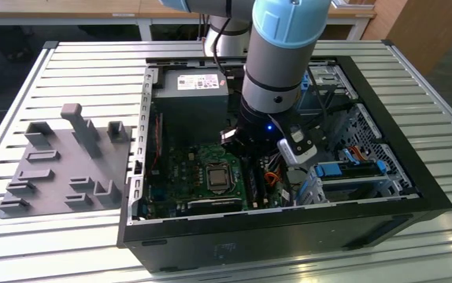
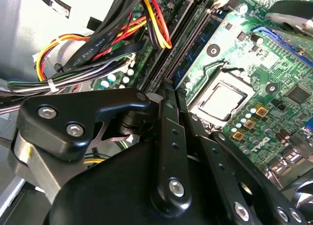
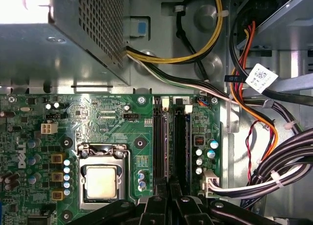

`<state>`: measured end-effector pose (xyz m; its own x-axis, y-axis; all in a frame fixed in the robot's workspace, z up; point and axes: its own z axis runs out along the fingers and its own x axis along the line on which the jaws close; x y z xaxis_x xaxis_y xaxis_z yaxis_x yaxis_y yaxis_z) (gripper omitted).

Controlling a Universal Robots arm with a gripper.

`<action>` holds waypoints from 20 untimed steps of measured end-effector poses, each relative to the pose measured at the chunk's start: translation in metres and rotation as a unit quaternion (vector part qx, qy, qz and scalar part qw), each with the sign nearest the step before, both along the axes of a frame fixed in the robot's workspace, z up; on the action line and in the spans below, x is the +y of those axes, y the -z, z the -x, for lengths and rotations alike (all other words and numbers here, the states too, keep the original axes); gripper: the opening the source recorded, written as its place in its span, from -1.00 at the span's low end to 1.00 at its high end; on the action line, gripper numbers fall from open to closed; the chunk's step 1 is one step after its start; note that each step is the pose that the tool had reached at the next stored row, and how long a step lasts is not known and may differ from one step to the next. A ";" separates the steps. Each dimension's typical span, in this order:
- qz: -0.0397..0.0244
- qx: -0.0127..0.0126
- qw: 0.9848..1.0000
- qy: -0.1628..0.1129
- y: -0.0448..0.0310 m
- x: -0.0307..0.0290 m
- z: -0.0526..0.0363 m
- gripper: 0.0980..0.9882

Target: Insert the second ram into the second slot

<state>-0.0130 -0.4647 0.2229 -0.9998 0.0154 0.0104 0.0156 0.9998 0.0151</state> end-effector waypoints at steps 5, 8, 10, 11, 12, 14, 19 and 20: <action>0.000 0.000 1.000 -0.001 0.0008 0.0000 -0.0001 -0.91; 0.000 0.000 1.000 0.000 0.0015 0.0000 -0.0001 -0.91; 0.000 0.000 1.000 -0.001 0.0020 0.0000 -0.0001 -0.91; 0.000 0.000 1.000 -0.001 0.0022 0.0000 -0.0001 -0.91; 0.000 0.000 1.000 -0.001 0.0022 0.0000 -0.0001 -0.91; 0.000 0.000 1.000 0.000 0.0021 0.0000 -0.0001 -0.91; 0.000 0.000 1.000 0.002 0.0022 0.0000 0.0004 -0.91; 0.000 0.000 1.000 0.002 0.0024 0.0000 0.0005 -0.91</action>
